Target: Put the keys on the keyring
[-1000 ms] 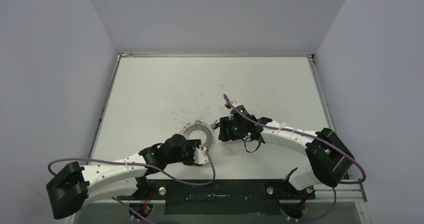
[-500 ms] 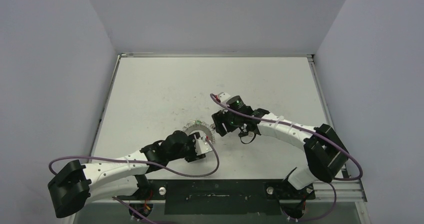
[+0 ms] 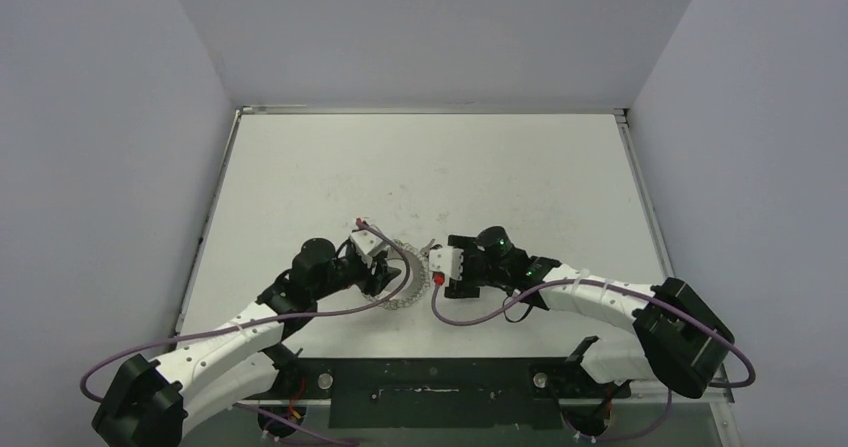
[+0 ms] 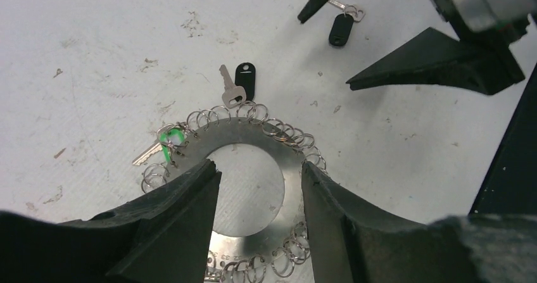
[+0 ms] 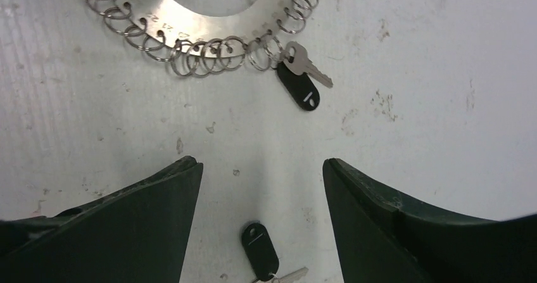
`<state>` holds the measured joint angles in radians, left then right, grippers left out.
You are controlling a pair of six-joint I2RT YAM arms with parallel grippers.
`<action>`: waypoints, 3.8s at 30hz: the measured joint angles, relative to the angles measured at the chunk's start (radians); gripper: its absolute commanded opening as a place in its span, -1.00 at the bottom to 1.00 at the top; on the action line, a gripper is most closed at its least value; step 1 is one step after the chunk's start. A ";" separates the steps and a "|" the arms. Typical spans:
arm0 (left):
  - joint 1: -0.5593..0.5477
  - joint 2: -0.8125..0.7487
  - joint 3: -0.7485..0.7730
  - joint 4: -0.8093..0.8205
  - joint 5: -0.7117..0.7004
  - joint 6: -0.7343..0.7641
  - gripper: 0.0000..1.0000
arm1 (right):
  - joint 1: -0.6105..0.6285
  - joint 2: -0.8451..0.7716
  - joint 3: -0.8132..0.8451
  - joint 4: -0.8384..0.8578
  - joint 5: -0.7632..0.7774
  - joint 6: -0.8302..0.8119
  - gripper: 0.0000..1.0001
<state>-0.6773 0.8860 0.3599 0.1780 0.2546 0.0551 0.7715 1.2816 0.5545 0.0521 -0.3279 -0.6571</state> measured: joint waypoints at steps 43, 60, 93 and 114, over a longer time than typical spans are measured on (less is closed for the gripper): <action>0.089 -0.080 -0.120 0.176 0.093 -0.180 -0.04 | 0.058 0.354 0.115 0.119 -0.104 -0.507 -0.53; 0.092 -0.080 -0.126 0.175 0.093 -0.186 -0.06 | 0.058 0.438 0.209 0.088 -0.121 -0.543 -0.98; 0.093 -0.170 -0.186 0.353 0.257 0.015 -0.04 | 0.040 0.100 0.364 -0.348 -0.307 -0.144 -1.00; -0.068 0.064 -0.180 0.504 0.316 0.296 -0.44 | 0.039 0.014 0.344 -0.363 -0.440 -0.004 -1.00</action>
<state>-0.7456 0.9497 0.1799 0.6815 0.5709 0.3508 0.8108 1.2953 0.8989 -0.3107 -0.7681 -0.6609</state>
